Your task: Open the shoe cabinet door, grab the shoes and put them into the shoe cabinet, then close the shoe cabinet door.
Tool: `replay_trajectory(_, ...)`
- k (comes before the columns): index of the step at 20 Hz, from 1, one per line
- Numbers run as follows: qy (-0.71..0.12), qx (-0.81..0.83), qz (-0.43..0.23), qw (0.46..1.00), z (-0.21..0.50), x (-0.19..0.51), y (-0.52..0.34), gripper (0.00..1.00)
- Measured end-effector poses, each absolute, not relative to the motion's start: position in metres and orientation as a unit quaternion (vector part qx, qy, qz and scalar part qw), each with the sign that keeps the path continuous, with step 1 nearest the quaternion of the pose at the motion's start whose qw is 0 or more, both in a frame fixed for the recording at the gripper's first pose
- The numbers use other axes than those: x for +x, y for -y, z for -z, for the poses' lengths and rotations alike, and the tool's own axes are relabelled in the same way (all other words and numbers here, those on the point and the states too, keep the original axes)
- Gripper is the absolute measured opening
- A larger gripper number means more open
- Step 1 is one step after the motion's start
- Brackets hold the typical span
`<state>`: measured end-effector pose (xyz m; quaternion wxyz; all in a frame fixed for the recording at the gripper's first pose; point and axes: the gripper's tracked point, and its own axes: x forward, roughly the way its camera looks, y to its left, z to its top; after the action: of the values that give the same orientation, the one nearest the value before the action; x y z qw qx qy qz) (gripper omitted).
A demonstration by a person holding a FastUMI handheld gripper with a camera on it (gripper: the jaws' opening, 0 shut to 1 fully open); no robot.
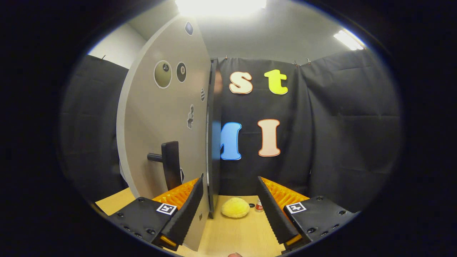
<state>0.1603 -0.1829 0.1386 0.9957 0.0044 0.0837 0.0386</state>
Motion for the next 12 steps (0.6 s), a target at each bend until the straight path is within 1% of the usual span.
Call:
replay_trajectory(4, -0.087, 0.009, -0.07, 0.994, -0.141, 0.156, 0.141, 0.95)
replay_trajectory(12, -0.086, -0.014, -0.138, 0.987, -0.139, 0.17, 0.05, 0.95)
